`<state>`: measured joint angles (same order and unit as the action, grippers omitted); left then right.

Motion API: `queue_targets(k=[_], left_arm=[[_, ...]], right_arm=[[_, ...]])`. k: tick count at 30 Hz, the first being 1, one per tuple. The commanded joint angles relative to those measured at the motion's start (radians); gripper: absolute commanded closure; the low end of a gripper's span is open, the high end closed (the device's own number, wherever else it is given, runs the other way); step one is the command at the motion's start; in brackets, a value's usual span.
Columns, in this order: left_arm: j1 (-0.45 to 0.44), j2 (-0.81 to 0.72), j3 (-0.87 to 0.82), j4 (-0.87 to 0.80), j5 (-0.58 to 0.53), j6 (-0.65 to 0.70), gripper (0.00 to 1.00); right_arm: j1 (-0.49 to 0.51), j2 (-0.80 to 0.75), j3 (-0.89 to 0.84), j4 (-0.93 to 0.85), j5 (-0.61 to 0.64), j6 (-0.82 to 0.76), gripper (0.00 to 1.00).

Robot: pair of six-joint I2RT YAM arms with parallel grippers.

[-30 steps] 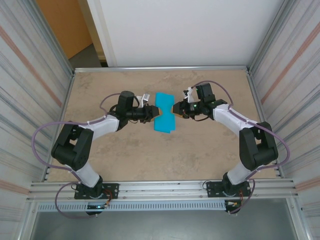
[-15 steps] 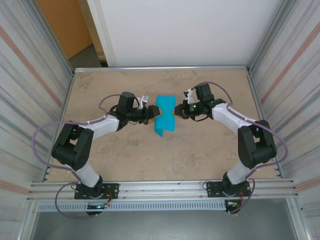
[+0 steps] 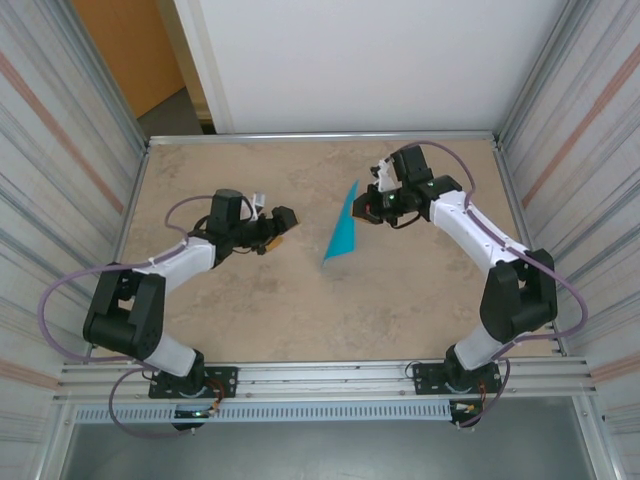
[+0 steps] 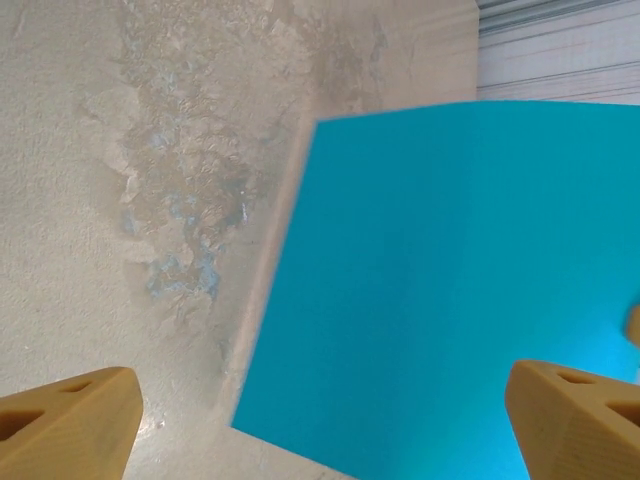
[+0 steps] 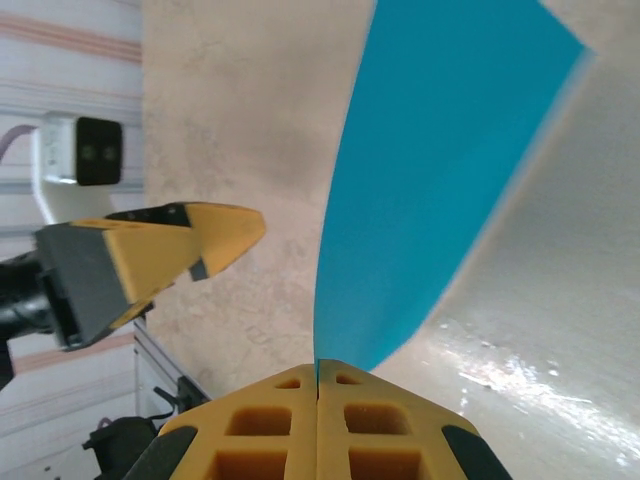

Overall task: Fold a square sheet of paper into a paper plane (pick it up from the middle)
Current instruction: First fold in half a square sheet of paper at the center of the table.

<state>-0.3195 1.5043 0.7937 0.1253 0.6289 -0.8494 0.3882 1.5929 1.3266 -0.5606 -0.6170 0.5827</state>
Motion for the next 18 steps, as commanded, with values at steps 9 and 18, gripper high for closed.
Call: queue_targets(k=[9,18], left_arm=[[0.006,-0.014,-0.043,0.021,-0.005,-0.013,0.09],[-0.033,0.020,-0.044,-0.033,-0.029,0.017,0.16]], right_arm=[[0.066,0.084,-0.043,0.195,-0.085,0.080,0.97],[0.055,0.191,-0.211,0.443,-0.148,0.162,0.95]])
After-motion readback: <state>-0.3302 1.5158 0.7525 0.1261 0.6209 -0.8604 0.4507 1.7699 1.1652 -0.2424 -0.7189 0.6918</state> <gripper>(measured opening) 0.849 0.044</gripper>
